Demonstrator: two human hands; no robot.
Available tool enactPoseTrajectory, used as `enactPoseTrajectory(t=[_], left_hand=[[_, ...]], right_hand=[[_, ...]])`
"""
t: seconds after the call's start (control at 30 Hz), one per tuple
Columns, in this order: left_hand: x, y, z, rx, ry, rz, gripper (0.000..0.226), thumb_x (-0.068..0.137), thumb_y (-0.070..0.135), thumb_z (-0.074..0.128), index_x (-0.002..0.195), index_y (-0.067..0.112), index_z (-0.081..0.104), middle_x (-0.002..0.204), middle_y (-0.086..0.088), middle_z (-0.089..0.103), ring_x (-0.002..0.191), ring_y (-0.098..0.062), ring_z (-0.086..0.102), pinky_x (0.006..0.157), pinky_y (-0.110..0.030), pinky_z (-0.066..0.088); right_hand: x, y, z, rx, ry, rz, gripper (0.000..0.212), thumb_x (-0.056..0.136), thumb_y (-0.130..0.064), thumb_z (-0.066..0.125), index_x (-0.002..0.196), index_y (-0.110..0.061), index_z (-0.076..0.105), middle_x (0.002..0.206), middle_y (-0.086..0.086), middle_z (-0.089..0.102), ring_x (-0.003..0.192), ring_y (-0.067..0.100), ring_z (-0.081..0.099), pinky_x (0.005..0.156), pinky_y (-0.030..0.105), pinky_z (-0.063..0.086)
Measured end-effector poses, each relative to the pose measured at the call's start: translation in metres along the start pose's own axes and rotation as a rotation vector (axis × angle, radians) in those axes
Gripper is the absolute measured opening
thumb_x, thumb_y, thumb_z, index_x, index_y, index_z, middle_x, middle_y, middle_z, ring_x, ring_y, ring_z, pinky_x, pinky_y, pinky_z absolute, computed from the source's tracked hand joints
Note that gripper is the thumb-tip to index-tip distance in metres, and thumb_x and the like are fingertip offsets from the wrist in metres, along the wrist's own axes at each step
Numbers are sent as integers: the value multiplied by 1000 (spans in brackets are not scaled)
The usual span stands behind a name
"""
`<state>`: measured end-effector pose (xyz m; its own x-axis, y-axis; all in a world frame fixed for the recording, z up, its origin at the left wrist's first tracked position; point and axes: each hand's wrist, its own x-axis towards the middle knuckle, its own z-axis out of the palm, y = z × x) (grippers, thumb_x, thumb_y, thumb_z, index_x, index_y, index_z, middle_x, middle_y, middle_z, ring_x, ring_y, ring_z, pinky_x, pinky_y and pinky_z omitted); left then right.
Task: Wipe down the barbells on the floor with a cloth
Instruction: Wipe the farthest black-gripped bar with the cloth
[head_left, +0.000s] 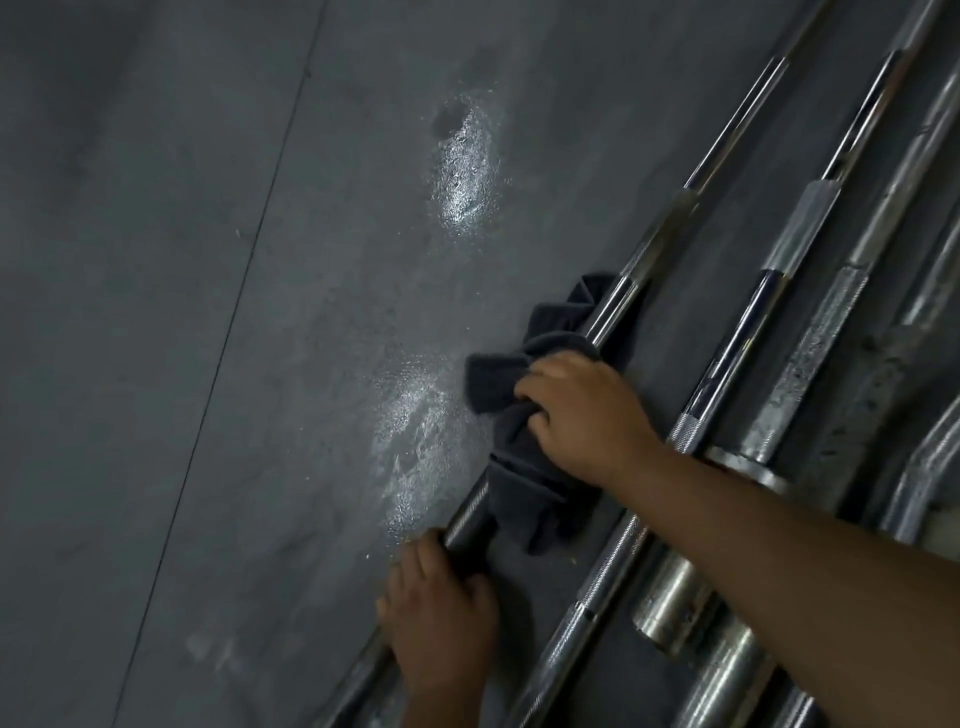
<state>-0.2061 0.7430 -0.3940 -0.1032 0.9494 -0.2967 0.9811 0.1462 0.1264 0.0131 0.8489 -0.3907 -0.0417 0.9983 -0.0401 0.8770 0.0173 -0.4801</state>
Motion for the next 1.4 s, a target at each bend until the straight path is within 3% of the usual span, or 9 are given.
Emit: enactPoseTrajectory(t=[0.1, 0.23, 0.5, 0.7, 0.8, 0.93, 1.07, 1.2, 1.4], left_hand=[[11, 9, -2, -55, -43, -49, 38, 62, 34, 59, 96, 19, 56, 90, -6, 61, 85, -34, 61, 69, -42, 46], [25, 34, 5, -118, -19, 227, 52, 66, 18, 59, 118, 13, 55, 101, -6, 60, 92, -33, 58, 79, -44, 49], [-1, 66, 6, 19, -54, 73, 90, 56, 32, 59, 138, -3, 47, 128, -20, 58, 113, -39, 58, 100, -53, 46], [6, 56, -5, -244, 48, 96, 23, 83, 46, 46, 94, 27, 55, 86, 8, 51, 81, -18, 53, 72, -33, 41], [12, 50, 4, -335, 47, 77, 20, 95, 48, 42, 87, 31, 49, 84, 9, 50, 80, -18, 54, 70, -34, 42], [18, 55, 12, -258, 128, 76, 31, 99, 46, 26, 85, 27, 45, 76, 6, 50, 71, -21, 52, 64, -37, 44], [33, 50, 3, -243, 131, 115, 29, 98, 39, 28, 85, 25, 49, 80, 2, 52, 76, -27, 52, 62, -37, 40], [49, 39, -2, -372, 61, 63, 22, 100, 41, 32, 83, 34, 43, 79, 8, 54, 73, -17, 54, 60, -37, 41], [61, 29, -3, -449, 49, 30, 17, 102, 35, 37, 90, 33, 49, 85, 9, 56, 78, -15, 53, 68, -36, 41]], right_hand=[[-20, -35, 14, -6, -66, -92, 30, 69, -31, 45, 86, -23, 69, 94, -4, 66, 96, 25, 60, 75, 40, 46], [-19, -10, 9, -38, -181, -383, 39, 68, -32, 40, 94, -27, 69, 98, -6, 66, 97, 22, 60, 77, 36, 49], [20, 74, -34, -83, -145, -302, 47, 75, -33, 45, 114, -23, 68, 122, 3, 65, 112, 28, 60, 90, 41, 54], [58, 127, -66, -40, -3, -45, 51, 73, -36, 34, 100, -15, 71, 107, 8, 68, 102, 34, 60, 91, 45, 50], [73, 150, -81, -77, 44, 104, 48, 76, -35, 38, 104, -17, 72, 111, 10, 68, 105, 35, 58, 90, 44, 50], [68, 103, -64, -75, 146, 324, 45, 76, -32, 38, 99, -20, 74, 103, 9, 69, 100, 36, 60, 83, 43, 50], [-1, 8, -15, 11, 46, 191, 44, 80, -49, 35, 91, -21, 68, 101, 1, 65, 105, 29, 57, 79, 42, 48], [-39, -44, 13, 12, -204, 121, 80, 75, -82, 43, 137, -31, 50, 151, 2, 37, 147, 25, 18, 101, 51, 34], [-58, -37, 4, -7, -87, 193, 88, 78, -52, 70, 151, -36, 23, 161, 11, 11, 145, 34, 22, 101, 56, 43]])
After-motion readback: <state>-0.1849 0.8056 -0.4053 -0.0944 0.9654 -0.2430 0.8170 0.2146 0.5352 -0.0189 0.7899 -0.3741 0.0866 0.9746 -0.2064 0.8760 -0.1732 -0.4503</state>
